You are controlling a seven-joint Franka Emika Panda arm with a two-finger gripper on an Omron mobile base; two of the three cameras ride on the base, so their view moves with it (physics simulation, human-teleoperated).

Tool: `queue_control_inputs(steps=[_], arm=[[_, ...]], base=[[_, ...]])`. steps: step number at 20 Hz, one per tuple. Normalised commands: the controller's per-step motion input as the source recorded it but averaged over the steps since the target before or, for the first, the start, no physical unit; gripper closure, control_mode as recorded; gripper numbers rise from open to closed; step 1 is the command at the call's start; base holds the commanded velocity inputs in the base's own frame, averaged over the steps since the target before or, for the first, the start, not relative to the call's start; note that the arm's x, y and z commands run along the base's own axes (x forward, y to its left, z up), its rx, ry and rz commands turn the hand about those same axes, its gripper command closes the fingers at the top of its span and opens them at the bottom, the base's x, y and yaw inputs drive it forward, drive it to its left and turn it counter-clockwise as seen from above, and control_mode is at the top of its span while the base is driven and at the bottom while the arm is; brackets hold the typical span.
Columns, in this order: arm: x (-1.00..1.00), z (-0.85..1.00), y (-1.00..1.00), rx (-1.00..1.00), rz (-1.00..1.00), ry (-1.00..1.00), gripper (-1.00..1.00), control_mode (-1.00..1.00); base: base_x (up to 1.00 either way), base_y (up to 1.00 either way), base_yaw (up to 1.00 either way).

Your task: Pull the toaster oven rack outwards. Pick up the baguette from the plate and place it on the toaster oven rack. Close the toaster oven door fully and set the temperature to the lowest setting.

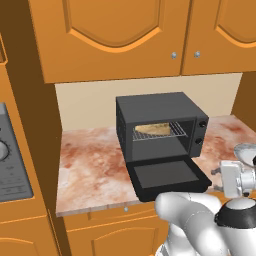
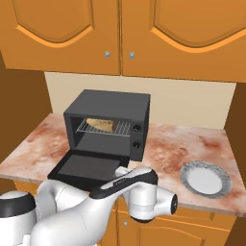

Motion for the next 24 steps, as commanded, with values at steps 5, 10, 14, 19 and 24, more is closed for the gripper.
queue_control_inputs(steps=[5,10,14,19,24], arm=[[0.05,0.0,0.05,0.0,0.0,0.0,-1.0,-1.0],[-0.05,-0.05,0.27,0.0,0.02,0.0,-1.0,-1.0],[0.0,-0.11,0.18,0.0,0.03,-0.01,-1.0,-1.0],[0.0,-0.15,0.12,0.0,0.02,0.0,-1.0,-1.0],[0.06,-0.08,0.04,-0.01,0.0,0.0,-1.0,-1.0]], base=[[0.0,0.0,0.0],[0.0,0.0,0.0],[0.0,0.0,0.0],[0.0,0.0,0.0],[0.0,0.0,0.0]])
